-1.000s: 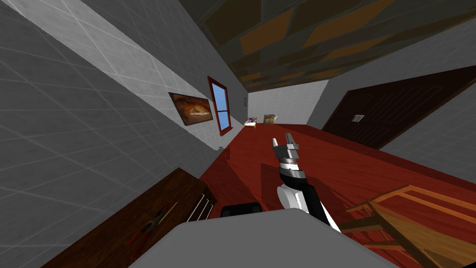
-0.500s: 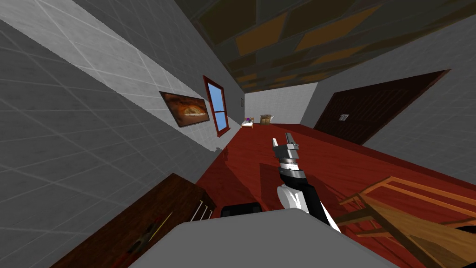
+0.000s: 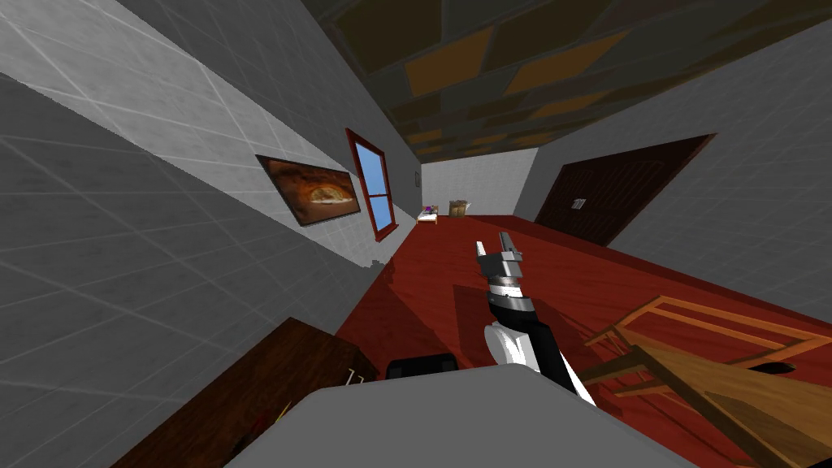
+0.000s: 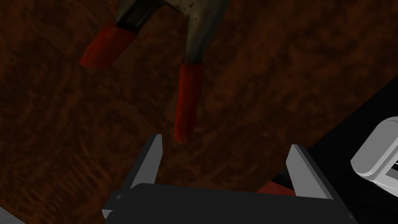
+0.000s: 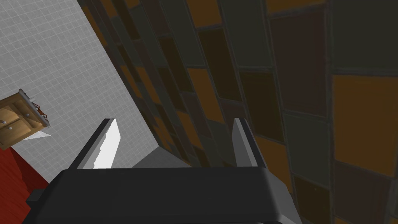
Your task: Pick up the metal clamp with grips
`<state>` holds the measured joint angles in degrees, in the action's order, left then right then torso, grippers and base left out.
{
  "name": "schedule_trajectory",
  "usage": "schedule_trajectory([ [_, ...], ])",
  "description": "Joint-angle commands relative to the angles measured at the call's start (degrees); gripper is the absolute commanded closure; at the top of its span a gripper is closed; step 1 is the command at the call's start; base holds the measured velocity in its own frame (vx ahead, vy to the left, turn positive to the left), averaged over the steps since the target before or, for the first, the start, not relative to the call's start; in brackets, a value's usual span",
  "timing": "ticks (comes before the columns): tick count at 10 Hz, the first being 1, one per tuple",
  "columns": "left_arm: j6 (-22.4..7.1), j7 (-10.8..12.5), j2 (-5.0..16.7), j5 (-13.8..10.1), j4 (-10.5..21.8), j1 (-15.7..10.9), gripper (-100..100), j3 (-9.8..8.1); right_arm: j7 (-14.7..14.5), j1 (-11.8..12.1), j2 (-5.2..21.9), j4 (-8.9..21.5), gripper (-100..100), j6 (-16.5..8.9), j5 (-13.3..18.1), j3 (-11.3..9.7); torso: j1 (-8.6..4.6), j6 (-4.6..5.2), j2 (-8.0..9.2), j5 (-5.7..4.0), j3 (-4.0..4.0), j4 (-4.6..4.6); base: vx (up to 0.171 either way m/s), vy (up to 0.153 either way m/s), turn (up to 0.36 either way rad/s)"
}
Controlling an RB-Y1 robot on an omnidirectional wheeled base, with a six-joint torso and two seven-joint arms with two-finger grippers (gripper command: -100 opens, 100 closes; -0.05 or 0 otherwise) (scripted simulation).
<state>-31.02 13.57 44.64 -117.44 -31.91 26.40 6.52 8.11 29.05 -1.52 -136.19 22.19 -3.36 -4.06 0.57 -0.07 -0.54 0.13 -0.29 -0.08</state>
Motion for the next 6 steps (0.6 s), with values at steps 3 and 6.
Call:
schedule_trajectory([
  [3, -0.39, 0.0, -0.11, -2.06, 1.94, -0.88, -100, -0.02, 0.0, 0.01, 0.0, 0.0, 0, 0.0, 0.0, 0.01, 0.11, -0.03, -0.05, 0.03, -0.04, -0.02, 0.098, 0.131, -0.093],
  [6, -1.26, 2.69, -1.47, 2.21, 2.26, -3.59, -100, -4.11, 0.0, -0.01, -0.01, 0.0, 0, 0.0, 0.0, -0.01, -0.46, -0.06, 0.51, -0.08, 0.28, 0.09, -0.04, 0.014, 0.018],
])
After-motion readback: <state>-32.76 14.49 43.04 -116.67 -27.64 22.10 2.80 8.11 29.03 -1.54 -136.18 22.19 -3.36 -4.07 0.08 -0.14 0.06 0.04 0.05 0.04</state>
